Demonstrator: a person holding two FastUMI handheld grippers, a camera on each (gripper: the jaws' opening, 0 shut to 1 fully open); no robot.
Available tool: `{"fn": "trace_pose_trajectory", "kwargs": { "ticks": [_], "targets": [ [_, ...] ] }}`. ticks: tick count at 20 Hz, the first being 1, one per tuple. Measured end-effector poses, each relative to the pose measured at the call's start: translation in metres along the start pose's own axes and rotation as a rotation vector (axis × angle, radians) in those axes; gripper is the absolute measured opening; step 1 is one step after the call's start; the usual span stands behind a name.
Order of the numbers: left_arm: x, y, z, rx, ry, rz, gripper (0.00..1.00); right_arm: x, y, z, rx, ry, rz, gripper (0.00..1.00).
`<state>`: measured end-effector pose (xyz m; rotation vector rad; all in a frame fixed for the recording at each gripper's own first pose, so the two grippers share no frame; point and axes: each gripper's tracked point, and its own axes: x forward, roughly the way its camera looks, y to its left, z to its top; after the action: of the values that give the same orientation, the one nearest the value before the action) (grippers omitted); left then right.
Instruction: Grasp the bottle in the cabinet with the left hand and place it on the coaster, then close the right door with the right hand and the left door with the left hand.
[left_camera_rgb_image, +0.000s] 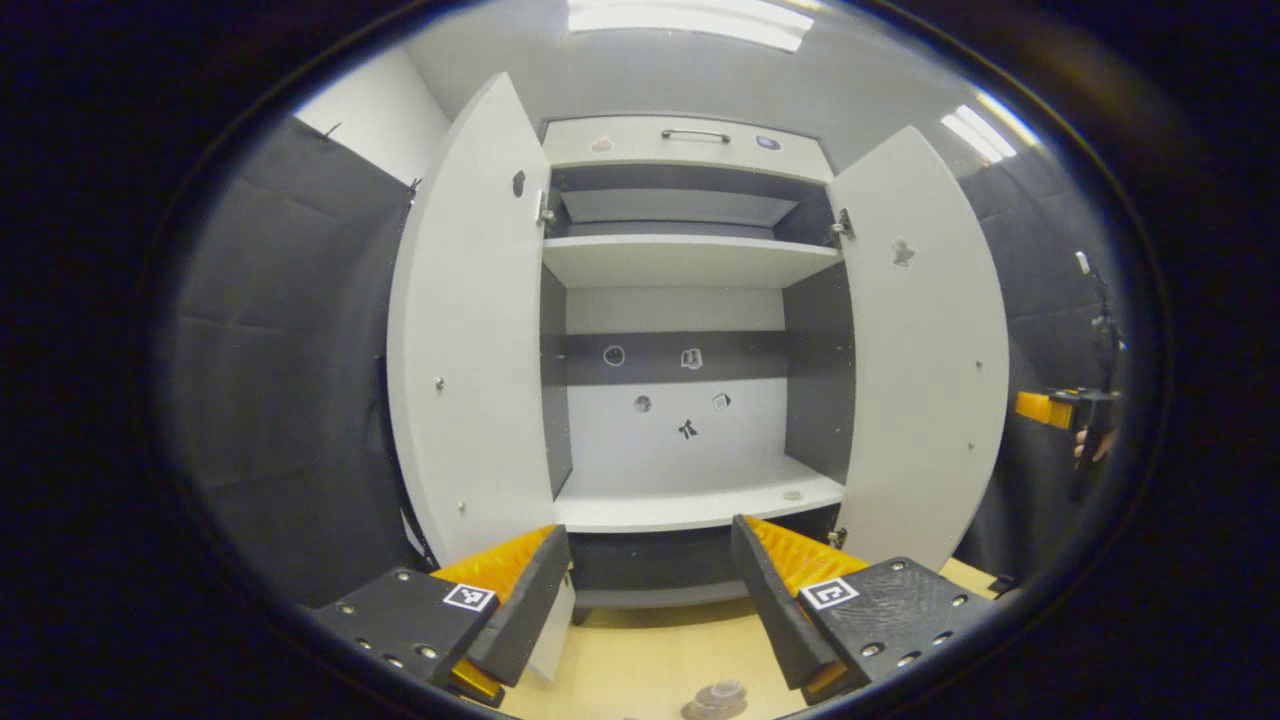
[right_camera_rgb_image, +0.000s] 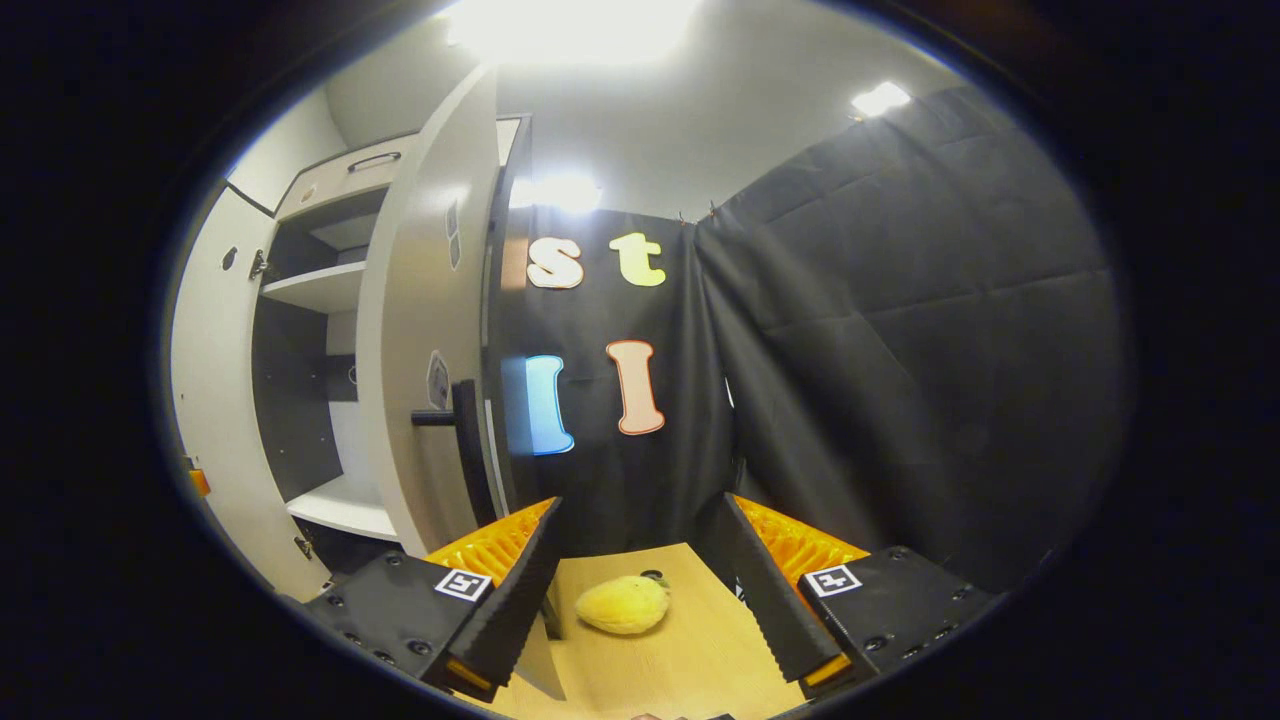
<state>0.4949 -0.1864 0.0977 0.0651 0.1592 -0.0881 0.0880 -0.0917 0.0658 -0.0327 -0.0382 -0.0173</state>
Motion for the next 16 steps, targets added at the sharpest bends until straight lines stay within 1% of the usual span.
{"fn": "trace_pose_trajectory", "kwargs": {
  "ticks": [3, 4, 5, 6, 8, 9, 10, 11, 12, 13, 14, 15, 16],
  "targets": [
    [0.007, -0.008, 0.015, -0.068, 0.004, 0.002, 0.94, 0.016, -0.002, 0.008, 0.001, -0.015, 0.044, 0.97],
    [0.007, -0.006, 0.018, -0.074, 0.006, 0.018, 0.94, 0.022, 0.0, 0.01, -0.009, -0.017, 0.064, 0.97],
    [0.008, -0.002, 0.02, -0.075, 0.006, 0.043, 1.0, 0.027, 0.005, 0.011, -0.024, -0.016, 0.088, 0.97],
    [0.007, 0.001, 0.023, -0.075, 0.007, 0.065, 0.94, 0.031, 0.01, 0.012, -0.046, -0.014, 0.116, 0.97],
    [0.005, 0.007, 0.022, -0.073, 0.009, 0.104, 0.94, 0.037, 0.021, 0.01, -0.094, -0.006, 0.168, 0.98],
    [0.004, 0.011, 0.022, -0.072, 0.008, 0.127, 0.94, 0.041, 0.028, 0.009, -0.119, -0.003, 0.193, 0.92],
    [0.003, 0.013, 0.022, -0.072, 0.01, 0.149, 1.0, 0.044, 0.029, 0.006, -0.144, 0.002, 0.197, 0.98],
    [0.0, 0.016, 0.02, -0.073, 0.014, 0.17, 0.94, 0.044, 0.031, 0.005, -0.157, -0.003, 0.201, 0.92],
    [-0.002, 0.017, 0.017, -0.078, 0.019, 0.188, 0.94, 0.043, 0.032, 0.007, -0.149, -0.014, 0.217, 0.96],
    [-0.004, 0.018, 0.014, -0.086, 0.025, 0.207, 0.94, 0.046, 0.034, 0.004, -0.129, 0.004, 0.237, 0.95],
    [-0.008, 0.018, 0.013, -0.096, 0.028, 0.222, 0.94, 0.044, 0.043, 0.001, -0.08, 0.026, 0.281, 0.92],
    [-0.011, 0.019, 0.011, -0.104, 0.029, 0.235, 0.94, 0.044, 0.046, -0.004, -0.038, 0.053, 0.303, 0.89],
    [-0.015, 0.019, 0.01, -0.107, 0.029, 0.25, 0.94, 0.043, 0.053, -0.006, -0.02, 0.06, 0.337, 0.92]
  ]
}}
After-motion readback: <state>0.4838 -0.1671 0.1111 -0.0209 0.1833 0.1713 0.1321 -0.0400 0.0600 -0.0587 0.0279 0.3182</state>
